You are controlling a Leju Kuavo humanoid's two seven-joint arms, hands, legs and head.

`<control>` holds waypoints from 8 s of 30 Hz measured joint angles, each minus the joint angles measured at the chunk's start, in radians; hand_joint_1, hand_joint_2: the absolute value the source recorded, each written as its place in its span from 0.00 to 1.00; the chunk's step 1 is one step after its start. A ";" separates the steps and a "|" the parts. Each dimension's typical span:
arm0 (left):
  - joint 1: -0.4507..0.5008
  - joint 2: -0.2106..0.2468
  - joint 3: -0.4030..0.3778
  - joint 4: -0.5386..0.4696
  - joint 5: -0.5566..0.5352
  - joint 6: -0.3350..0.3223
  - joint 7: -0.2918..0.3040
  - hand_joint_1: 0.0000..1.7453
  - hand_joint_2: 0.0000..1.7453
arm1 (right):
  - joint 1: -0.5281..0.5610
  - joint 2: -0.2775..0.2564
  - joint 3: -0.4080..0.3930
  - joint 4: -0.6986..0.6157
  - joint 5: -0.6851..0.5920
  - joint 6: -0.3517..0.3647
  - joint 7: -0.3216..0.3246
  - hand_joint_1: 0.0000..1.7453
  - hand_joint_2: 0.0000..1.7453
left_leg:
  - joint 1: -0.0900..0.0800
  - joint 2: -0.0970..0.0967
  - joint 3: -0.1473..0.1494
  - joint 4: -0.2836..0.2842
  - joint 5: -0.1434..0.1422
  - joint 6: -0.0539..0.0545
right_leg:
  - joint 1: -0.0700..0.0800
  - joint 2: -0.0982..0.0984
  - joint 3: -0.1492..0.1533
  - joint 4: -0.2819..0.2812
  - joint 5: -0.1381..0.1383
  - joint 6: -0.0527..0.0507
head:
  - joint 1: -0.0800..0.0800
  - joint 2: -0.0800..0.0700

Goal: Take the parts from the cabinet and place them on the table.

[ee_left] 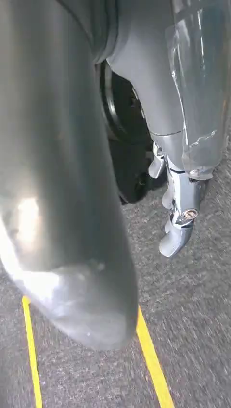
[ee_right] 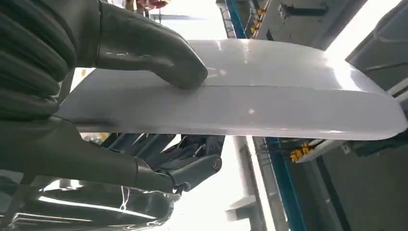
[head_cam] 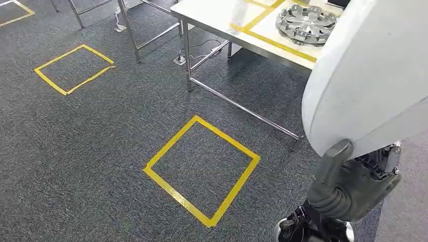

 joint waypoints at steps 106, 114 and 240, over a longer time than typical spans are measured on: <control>0.014 0.013 0.018 0.003 -0.008 -0.056 -0.035 0.00 0.00 | 0.032 0.002 0.005 -0.013 0.019 -0.016 0.002 1.00 1.00 | -0.004 -0.056 -0.212 0.050 0.164 -0.002 | -0.017 0.026 0.183 -0.007 -0.181 0.036 | 0.061 0.000; 0.007 0.012 0.018 0.002 -0.013 0.004 -0.020 0.00 0.00 | 0.025 -0.004 0.005 -0.016 0.022 -0.019 0.000 1.00 1.00 | 0.003 -0.064 -0.154 0.040 0.100 0.024 | -0.030 0.019 -0.009 0.309 -0.287 0.074 | 0.063 0.000; 0.004 0.016 -0.001 0.001 -0.011 -0.081 -0.078 0.00 0.00 | 0.038 -0.046 0.041 -0.017 0.059 -0.028 0.000 1.00 1.00 | -0.037 -0.060 -0.051 0.032 -0.081 0.013 | -0.022 0.016 0.018 0.023 -0.050 0.021 | 0.024 0.000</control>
